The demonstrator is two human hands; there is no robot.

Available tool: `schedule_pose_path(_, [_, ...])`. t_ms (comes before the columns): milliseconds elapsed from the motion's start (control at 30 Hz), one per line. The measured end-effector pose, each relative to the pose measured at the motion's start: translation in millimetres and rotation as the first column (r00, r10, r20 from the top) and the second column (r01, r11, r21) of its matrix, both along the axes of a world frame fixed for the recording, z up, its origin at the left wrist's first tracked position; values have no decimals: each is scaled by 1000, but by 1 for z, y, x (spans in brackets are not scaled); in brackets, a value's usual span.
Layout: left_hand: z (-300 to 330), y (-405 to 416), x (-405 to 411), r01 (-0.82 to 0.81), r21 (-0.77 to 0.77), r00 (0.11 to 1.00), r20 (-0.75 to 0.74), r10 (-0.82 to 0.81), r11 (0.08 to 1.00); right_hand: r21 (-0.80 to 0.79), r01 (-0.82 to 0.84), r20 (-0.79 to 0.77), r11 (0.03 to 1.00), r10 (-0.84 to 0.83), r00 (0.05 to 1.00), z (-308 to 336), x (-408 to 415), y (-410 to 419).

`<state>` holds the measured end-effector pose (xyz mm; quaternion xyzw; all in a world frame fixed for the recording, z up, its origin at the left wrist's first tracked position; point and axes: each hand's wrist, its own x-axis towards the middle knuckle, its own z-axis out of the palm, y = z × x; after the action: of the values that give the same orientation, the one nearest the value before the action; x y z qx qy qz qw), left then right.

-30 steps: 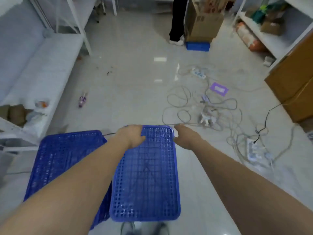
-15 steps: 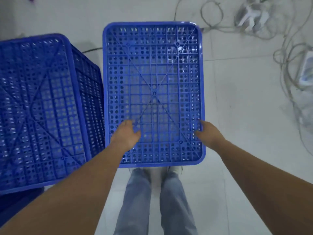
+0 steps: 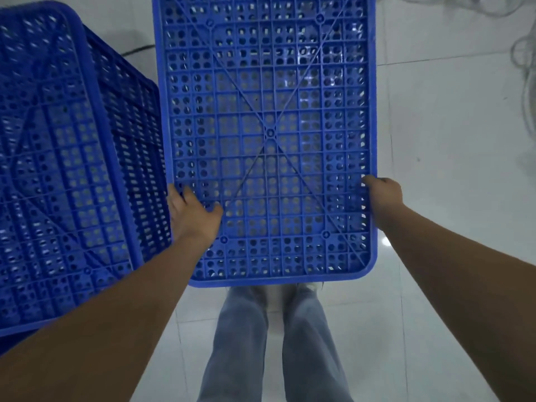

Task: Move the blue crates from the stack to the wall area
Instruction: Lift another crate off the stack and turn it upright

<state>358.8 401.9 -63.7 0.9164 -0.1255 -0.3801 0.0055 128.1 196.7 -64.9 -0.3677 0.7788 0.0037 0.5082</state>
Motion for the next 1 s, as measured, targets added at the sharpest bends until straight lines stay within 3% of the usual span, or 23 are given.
schedule_pose_path(67, [3,-1,-3,-5,12,1000,-3,5,1000,-1,-51,-31,999,51,998,4,-3,-5])
schedule_pose_path(200, [10,-4,0,-22,42,999,-35,24,999,-4,-314,-83,950,312,946,4,-10,-10])
schedule_pose_path(367, [19,1,13,-57,16,988,-141,59,998,-135,-490,-176,861,466,867,17,-15,-12])
schedule_pose_path(500, [23,-2,13,-158,-20,959,-242,149,987,-280,-489,-194,826,450,872,42,-20,-14])
schedule_pose_path(867, [22,-25,-12,-211,117,852,-464,242,970,-551,-413,-145,725,404,903,107,-29,4])
schedule_pose_path(933, [24,-32,-20,-290,99,799,-522,298,952,-563,-379,-124,734,378,918,119,-27,16])
schedule_pose_path(1000, [26,-41,-30,-468,85,713,-552,433,879,-572,-343,-95,745,355,930,129,-22,31])
